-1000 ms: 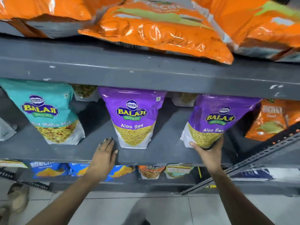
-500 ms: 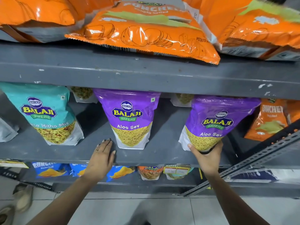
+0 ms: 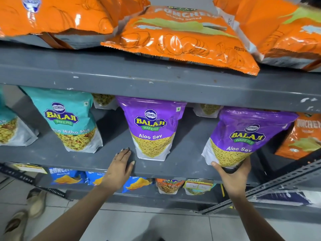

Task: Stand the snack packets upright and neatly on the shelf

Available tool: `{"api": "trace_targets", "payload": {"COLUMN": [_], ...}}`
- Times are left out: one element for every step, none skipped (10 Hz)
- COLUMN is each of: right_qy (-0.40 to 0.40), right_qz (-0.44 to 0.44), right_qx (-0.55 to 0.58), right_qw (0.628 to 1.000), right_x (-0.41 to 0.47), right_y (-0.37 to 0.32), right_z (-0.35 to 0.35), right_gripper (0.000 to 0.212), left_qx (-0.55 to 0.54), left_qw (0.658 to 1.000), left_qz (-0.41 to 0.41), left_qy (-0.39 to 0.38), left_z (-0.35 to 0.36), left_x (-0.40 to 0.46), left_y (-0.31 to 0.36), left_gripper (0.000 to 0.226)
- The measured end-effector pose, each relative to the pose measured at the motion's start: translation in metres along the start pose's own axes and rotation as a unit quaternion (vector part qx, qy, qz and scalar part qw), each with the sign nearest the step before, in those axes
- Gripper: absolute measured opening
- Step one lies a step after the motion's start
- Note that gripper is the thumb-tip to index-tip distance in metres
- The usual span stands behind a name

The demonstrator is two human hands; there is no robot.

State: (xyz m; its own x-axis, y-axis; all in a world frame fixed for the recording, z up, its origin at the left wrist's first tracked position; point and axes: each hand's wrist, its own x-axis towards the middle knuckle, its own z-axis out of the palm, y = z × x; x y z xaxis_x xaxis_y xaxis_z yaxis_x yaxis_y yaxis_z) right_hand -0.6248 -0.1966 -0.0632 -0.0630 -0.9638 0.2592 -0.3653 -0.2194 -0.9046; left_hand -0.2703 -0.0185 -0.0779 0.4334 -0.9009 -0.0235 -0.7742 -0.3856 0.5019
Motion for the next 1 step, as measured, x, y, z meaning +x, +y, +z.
{"api": "trace_targets", "payload": {"right_qy": [0.022], "right_qz": [-0.033], "right_qx": [0.029], "right_qw": [0.999], "right_x": [-0.0062], "right_y": [-0.0005], "right_z": [-0.0015], "right_gripper": [0.096], "left_qx": [-0.005], "left_qw": [1.0], "left_qz": [0.018], "left_qy": [0.002], "left_z": [0.0053], "left_x": [-0.0063], "left_y": [-0.0017], "left_gripper": [0.05]}}
